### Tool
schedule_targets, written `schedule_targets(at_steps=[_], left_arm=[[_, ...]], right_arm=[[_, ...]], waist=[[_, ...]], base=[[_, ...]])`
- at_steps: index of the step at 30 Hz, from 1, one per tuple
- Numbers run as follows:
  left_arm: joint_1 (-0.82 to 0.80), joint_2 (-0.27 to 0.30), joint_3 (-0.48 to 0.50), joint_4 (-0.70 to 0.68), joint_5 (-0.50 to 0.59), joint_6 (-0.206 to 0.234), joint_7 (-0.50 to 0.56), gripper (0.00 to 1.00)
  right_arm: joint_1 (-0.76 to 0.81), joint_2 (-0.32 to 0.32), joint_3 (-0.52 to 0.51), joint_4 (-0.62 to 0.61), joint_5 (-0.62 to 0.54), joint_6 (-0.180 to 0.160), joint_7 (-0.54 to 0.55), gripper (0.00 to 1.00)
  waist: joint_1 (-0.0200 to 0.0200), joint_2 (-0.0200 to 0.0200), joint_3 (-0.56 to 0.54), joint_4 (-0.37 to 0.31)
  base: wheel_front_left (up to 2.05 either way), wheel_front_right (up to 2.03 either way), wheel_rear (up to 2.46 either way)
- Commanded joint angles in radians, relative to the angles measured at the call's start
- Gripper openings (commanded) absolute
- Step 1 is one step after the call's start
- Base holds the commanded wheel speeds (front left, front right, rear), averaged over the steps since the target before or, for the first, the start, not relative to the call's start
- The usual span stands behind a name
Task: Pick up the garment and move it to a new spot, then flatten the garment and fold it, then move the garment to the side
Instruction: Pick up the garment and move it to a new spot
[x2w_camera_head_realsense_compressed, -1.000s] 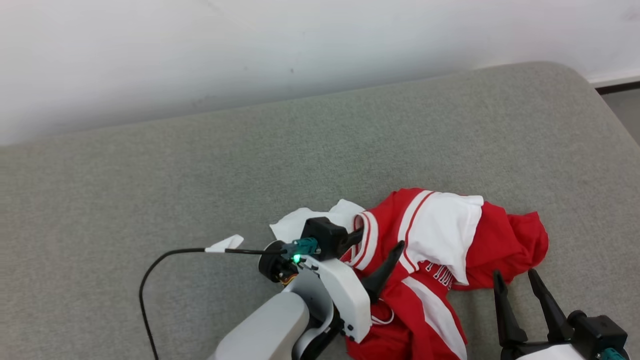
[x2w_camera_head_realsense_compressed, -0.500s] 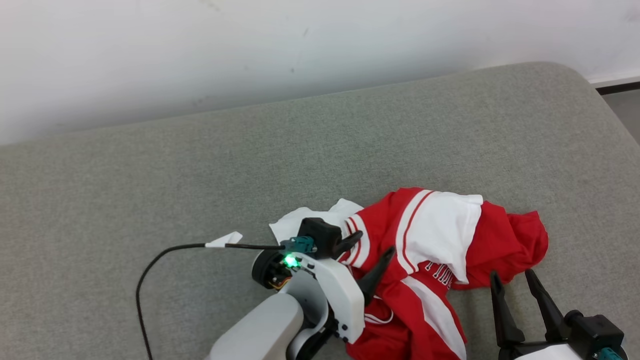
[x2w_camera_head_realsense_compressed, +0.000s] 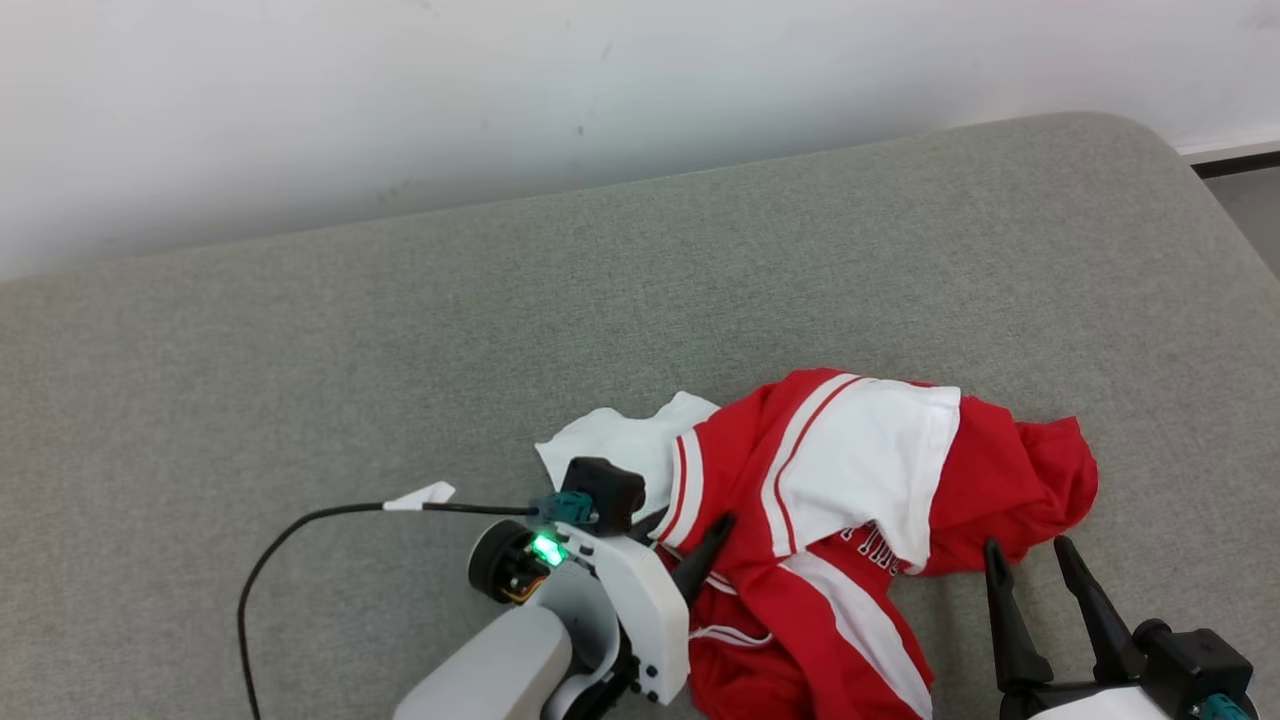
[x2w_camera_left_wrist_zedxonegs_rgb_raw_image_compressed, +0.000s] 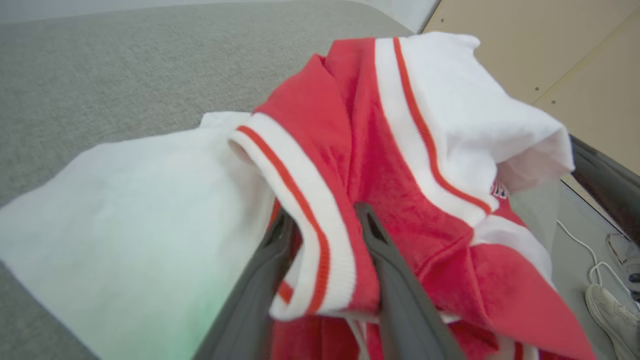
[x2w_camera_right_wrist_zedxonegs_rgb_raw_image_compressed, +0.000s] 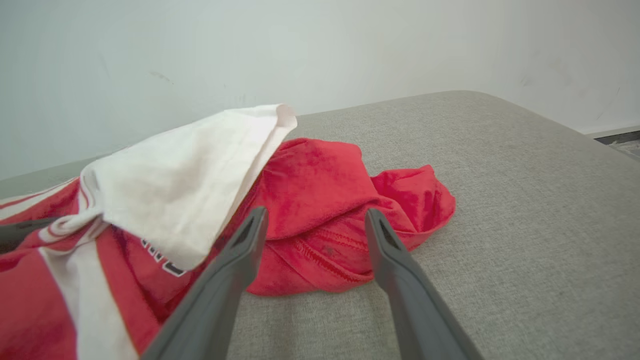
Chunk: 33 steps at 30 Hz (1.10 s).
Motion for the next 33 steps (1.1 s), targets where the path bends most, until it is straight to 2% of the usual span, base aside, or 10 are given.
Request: schedule_targets(at_steps=[1, 3, 4, 5, 13, 19, 27, 33], left_arm=[[0.021, 0.008, -0.003, 0.010, -0.007, -0.004, 0.004, 0.57], [0.028, 0.009, -0.009, 0.020, -0.010, -0.009, 0.005, 0.36], [0.027, 0.008, -0.008, 0.021, -0.011, -0.010, -0.002, 0.12], [0.027, 0.006, -0.006, 0.021, -0.013, -0.010, -0.011, 0.00], [-0.005, 0.008, 0.044, -0.055, -0.043, 0.006, -0.076, 0.00], [-0.048, 0.054, 0.111, -0.244, -0.062, 0.033, -0.083, 0.00], [-0.091, 0.174, 0.233, -0.595, -0.099, 0.097, -0.009, 0.00], [-0.114, 0.297, 0.354, -0.750, -0.113, 0.156, 0.057, 0.00]], right_arm=[[-0.009, -0.001, -0.003, 0.001, 0.007, -0.003, 0.001, 1.00], [-0.010, -0.001, -0.004, 0.000, 0.006, -0.003, 0.001, 1.00], [-0.011, -0.001, -0.005, -0.001, 0.005, -0.003, 0.001, 1.00], [-0.010, -0.001, -0.006, -0.002, 0.005, -0.003, 0.001, 1.00], [0.014, -0.002, -0.013, 0.001, -0.005, -0.003, 0.001, 1.00], [0.037, -0.002, -0.016, 0.003, -0.009, -0.003, 0.001, 1.00], [0.066, -0.002, -0.022, 0.006, -0.017, -0.003, 0.001, 1.00], [0.077, -0.002, -0.024, 0.005, -0.023, -0.003, 0.001, 1.00]], waist=[[0.0000, 0.0000, 0.001, 0.002], [0.0000, 0.0000, 0.002, 0.005], [0.0000, 0.0000, 0.002, 0.006], [0.0000, 0.0000, 0.002, 0.008], [0.0000, 0.0000, -0.021, 0.022], [0.0000, 0.0000, -0.056, 0.041], [0.0000, 0.0000, -0.097, 0.074], [0.0000, 0.0000, -0.114, 0.105]], base=[[0.00, 0.00, 0.00], [0.00, 0.00, 0.00], [0.00, 0.00, 0.00], [0.00, 0.00, 0.00], [0.00, 0.00, 0.00], [0.00, 0.00, 0.00], [0.00, 0.00, 0.00], [0.00, 0.00, 0.00]])
